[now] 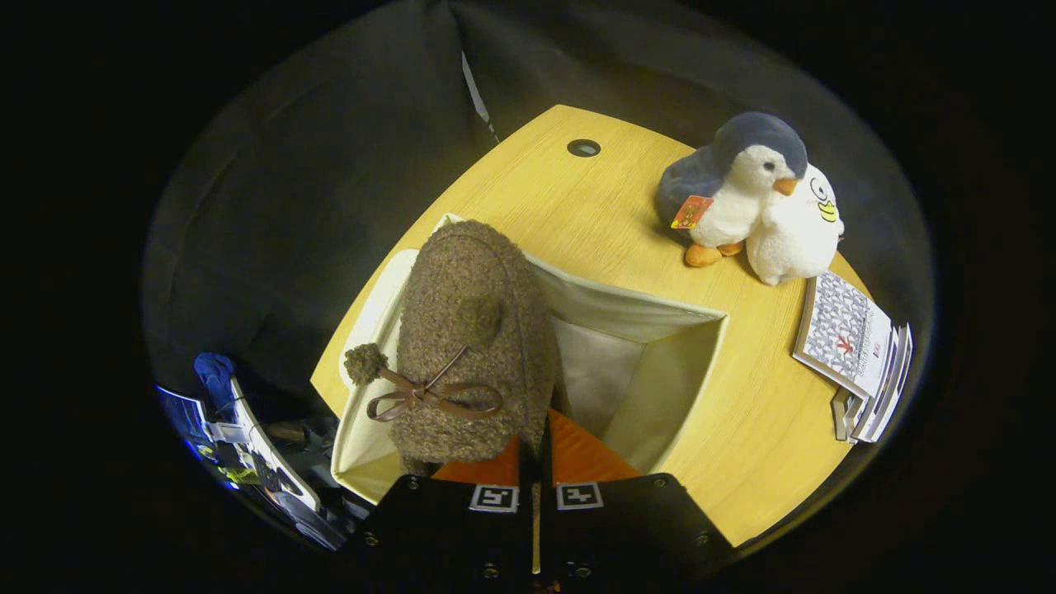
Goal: Open the storage box then place both shoes into the box .Put the left shoe in first, then the right shoe, with the right side of both shoes facing outward in a uniform manner.
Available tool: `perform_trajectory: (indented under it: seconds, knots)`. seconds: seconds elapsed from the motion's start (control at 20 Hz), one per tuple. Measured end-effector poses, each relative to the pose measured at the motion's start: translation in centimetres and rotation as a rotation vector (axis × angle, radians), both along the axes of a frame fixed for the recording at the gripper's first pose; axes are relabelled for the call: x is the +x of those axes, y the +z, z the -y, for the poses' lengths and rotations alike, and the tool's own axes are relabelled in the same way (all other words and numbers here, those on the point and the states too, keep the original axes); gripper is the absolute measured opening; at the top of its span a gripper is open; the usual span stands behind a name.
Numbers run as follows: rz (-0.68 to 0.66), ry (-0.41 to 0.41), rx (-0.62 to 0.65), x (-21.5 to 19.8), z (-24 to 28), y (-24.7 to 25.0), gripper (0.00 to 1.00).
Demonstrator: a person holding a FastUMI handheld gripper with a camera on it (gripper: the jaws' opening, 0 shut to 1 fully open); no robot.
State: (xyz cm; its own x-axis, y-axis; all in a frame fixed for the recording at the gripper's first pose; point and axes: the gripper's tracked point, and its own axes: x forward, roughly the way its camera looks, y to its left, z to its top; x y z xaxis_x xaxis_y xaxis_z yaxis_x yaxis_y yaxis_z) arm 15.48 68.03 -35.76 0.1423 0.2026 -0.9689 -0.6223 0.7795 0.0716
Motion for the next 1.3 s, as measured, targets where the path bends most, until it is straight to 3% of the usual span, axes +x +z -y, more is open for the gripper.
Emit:
perform_trajectory:
  seconds: [0.35,0.45,0.5,0.65,0.75,0.85,1.05,1.15,1.3]
  knots:
    - [-0.025,-0.027,-0.005,-1.7,-0.9,-3.1,0.06]
    - [-0.032,-0.033,0.015,-2.0,-1.1,-2.8,0.13]
    - [-0.030,-0.034,0.021,-2.0,-1.1,-2.5,0.21]
    - [-0.051,-0.008,0.047,-2.8,-0.9,-0.9,0.25]
    - [-0.034,0.005,0.080,-2.8,-0.8,0.9,0.36]
    - [0.008,0.019,0.100,-2.4,0.2,2.6,0.80]
    - [0.072,-0.020,0.208,-2.6,1.7,6.8,0.89]
    - [0.159,-0.063,0.280,-2.0,3.5,9.0,0.94]
    - [0.334,-0.135,0.356,-0.9,8.1,12.4,0.95]
